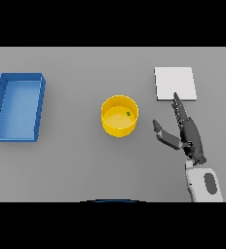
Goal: Pick up the red beaker and tilt it to pour out 1 green nut into yellow bowl. Pick up the yellow bowl and place it on the metallic measuring scale.
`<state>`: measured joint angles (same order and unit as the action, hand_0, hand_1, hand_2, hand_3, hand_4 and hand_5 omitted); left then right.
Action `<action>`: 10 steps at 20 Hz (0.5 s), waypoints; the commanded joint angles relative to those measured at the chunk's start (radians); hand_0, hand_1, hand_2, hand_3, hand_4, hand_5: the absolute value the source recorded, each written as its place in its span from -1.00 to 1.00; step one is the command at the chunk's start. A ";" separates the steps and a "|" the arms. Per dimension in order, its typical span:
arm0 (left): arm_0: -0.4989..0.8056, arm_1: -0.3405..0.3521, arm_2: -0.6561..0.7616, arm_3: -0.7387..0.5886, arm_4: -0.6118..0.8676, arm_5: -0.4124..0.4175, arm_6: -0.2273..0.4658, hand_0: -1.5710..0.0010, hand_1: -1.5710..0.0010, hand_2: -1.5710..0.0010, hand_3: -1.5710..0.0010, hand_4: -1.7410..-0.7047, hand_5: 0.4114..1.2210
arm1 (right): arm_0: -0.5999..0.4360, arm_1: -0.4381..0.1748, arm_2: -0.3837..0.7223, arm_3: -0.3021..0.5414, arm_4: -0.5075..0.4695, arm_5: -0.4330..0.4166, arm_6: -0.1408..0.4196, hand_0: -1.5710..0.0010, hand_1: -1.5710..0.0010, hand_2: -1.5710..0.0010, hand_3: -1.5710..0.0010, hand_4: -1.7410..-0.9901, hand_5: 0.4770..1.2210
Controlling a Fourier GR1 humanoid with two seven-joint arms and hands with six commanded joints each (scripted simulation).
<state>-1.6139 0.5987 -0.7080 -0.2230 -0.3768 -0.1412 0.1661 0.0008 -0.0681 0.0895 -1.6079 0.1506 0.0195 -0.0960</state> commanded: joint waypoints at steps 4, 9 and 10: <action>0.111 0.044 0.055 0.019 0.132 0.112 0.082 -1.00 -1.00 -1.00 -0.79 -0.98 1.00 | -0.001 0.000 -0.007 -0.007 -0.014 0.001 0.031 1.00 1.00 1.00 1.00 0.24 -0.53; 0.302 0.063 0.106 0.001 0.302 0.182 0.161 -1.00 -1.00 -1.00 -0.83 -0.99 1.00 | 0.000 0.000 -0.002 0.021 0.001 -0.002 0.010 1.00 1.00 1.00 1.00 0.19 -0.49; 0.327 0.061 0.109 -0.012 0.328 0.195 0.192 -1.00 -1.00 -1.00 -0.86 -0.99 1.00 | -0.003 -0.004 -0.005 0.024 -0.006 0.005 0.007 1.00 1.00 1.00 1.00 0.17 -0.48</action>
<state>-1.2860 0.6589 -0.5991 -0.2345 -0.0453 0.0535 0.3574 -0.0025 -0.0721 0.0841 -1.5844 0.1443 0.0239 -0.0883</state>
